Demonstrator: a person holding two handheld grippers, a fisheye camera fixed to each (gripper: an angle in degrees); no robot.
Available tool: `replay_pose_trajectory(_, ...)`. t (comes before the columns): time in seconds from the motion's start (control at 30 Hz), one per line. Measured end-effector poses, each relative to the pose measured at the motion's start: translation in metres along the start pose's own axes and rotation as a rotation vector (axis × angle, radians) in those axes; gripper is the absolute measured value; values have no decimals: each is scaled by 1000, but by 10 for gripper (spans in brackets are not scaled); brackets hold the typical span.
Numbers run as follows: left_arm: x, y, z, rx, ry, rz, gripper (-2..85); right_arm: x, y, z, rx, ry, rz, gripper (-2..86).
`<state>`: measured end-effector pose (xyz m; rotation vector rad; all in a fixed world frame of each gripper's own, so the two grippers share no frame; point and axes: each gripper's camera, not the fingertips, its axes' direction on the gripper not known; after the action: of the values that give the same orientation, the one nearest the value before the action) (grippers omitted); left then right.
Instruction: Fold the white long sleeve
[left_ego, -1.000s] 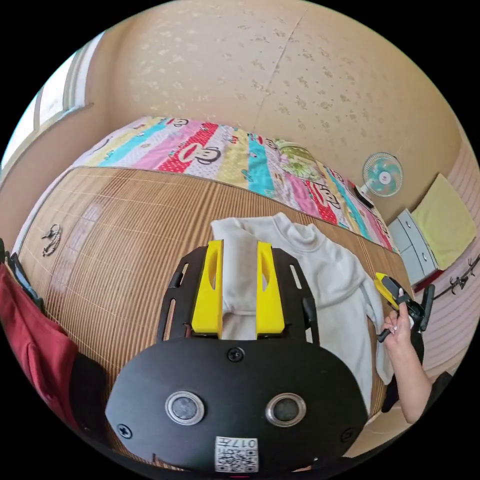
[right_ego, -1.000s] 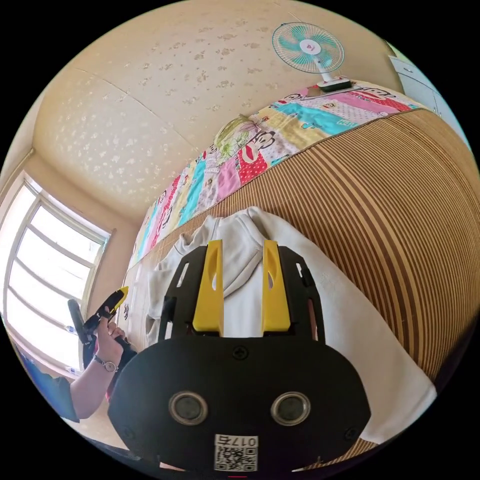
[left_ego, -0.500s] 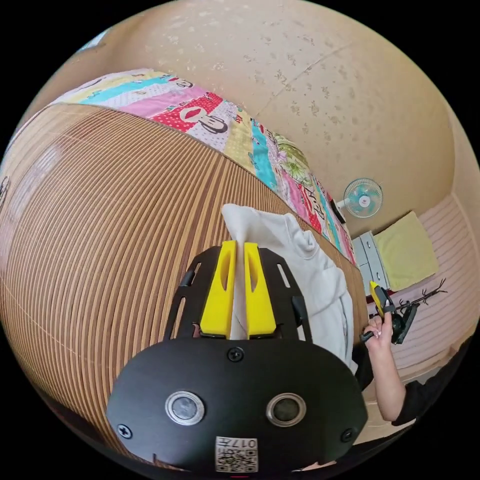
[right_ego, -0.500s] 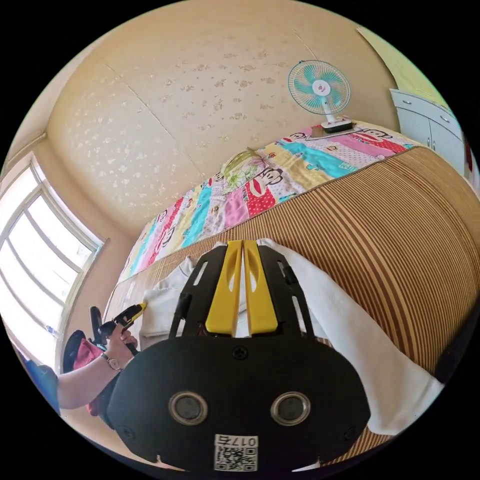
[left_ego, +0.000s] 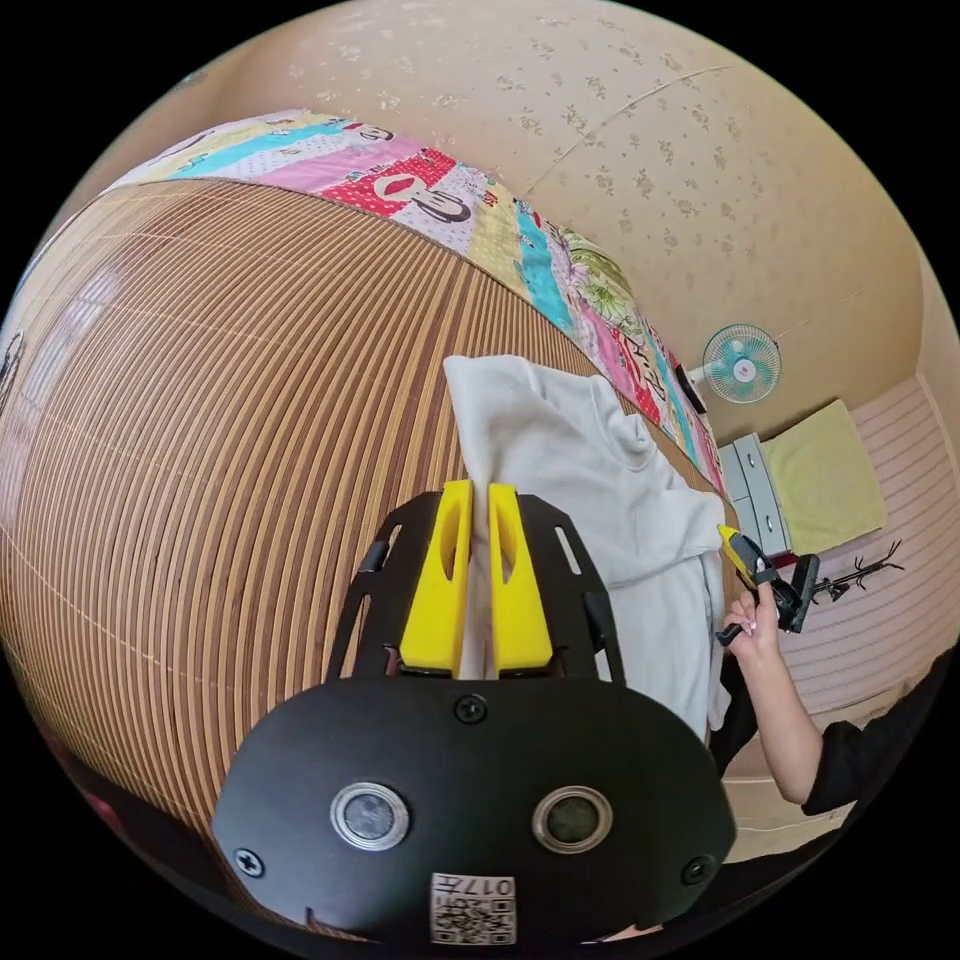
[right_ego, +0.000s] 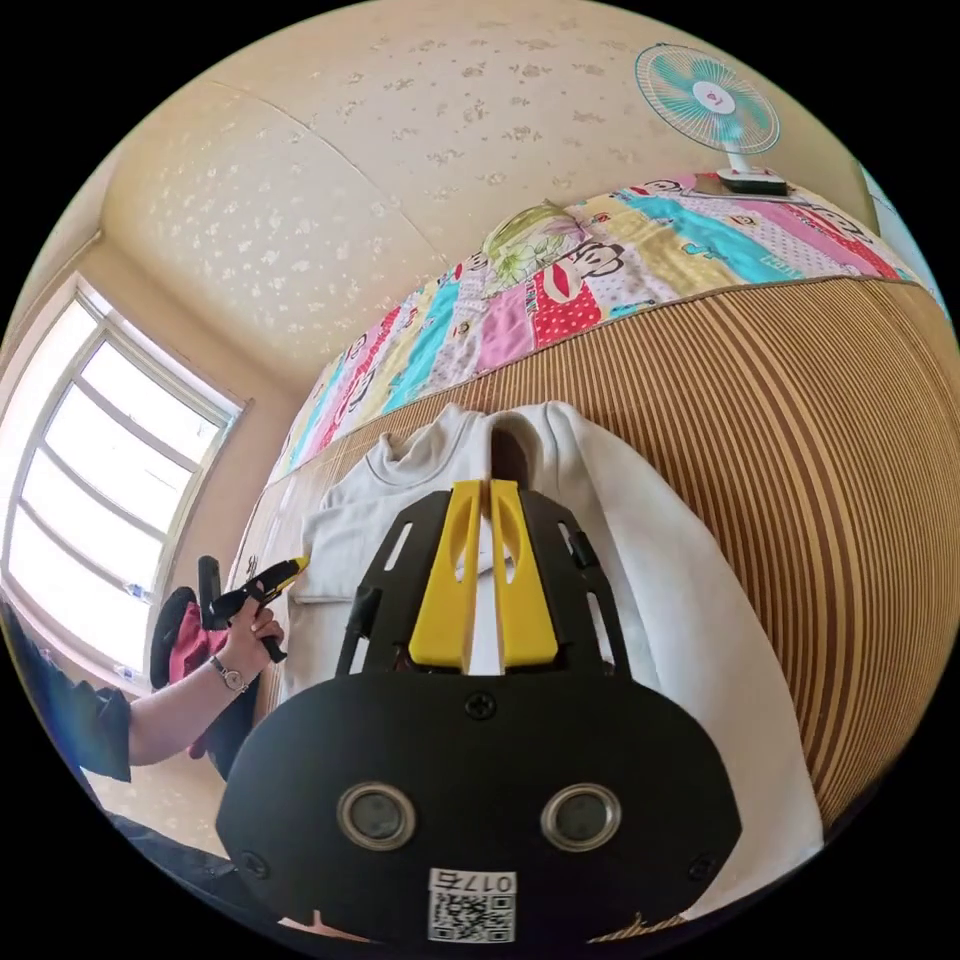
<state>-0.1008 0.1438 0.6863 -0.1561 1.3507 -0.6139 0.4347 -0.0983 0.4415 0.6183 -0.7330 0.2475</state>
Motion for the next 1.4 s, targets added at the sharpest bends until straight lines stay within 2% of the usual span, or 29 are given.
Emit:
replay_pose_trajectory(0.03, -4, -1, 0, 1, 15, -9, 38, 5, 2, 4, -63, 98, 23, 36)
replay_pose_trajectory(0.07, -10, -2, -1, 3, 40, -23, 38, 12, 5, 8, -122, 100, 40, 37)
replay_pose_trajectory(0.17, -15, 2, -15, 25, 27, 14, 46, 17, 11, -37, -26, -39, 23, 44)
replay_pose_trajectory(0.3, -12, 30, -62, 92, -121, 21, 59, 27, 32, -120, 20, 83, 46, 69)
replay_pose_trajectory(0.4, 6, 58, -88, 128, -169, 32, 67, 52, 69, -185, -6, 159, 117, 81)
replay_pose_trajectory(0.47, 23, 72, -88, 121, -146, 43, 69, 81, 103, -220, -100, 271, 276, 86)
replay_pose_trajectory(0.53, 45, 84, -77, 88, -106, 67, 69, 97, 128, -240, -132, 297, 387, 91)
replay_pose_trajectory(0.7, 108, 112, -34, 22, 3, 79, 65, 128, 181, -256, -126, 174, 718, 109)
replay_pose_trajectory(0.77, 119, 116, -22, 5, 54, 64, 64, 147, 204, -255, -96, 136, 933, 120)
replay_pose_trajectory(0.87, 136, 118, -10, 3, 76, 63, 62, 159, 229, -260, 34, 57, 1070, 125)
replay_pose_trajectory(0.93, 144, 115, -4, -4, 73, 72, 62, 160, 236, -265, 53, 65, 1096, 117)
replay_pose_trajectory(1.1, 164, 102, 15, -29, 109, 130, 59, 152, 229, -265, 57, 38, 958, 92)
replay_pose_trajectory(1.13, 166, 101, 17, -34, 109, 138, 58, 150, 222, -263, 53, -5, 930, 74)
replay_pose_trajectory(1.23, 173, 97, 25, -62, 117, 175, 55, 134, 183, -259, 23, -296, 856, 46)
replay_pose_trajectory(1.3, 177, 95, 24, -68, 112, 203, 53, 111, 140, -271, -17, -351, 688, 38)
replay_pose_trajectory(1.37, 177, 94, 24, -73, 109, 223, 53, 82, 84, -310, 11, -292, 421, 33)
replay_pose_trajectory(1.4, 176, 94, 24, -79, 107, 233, 53, 77, 73, -322, 31, -265, 365, 32)
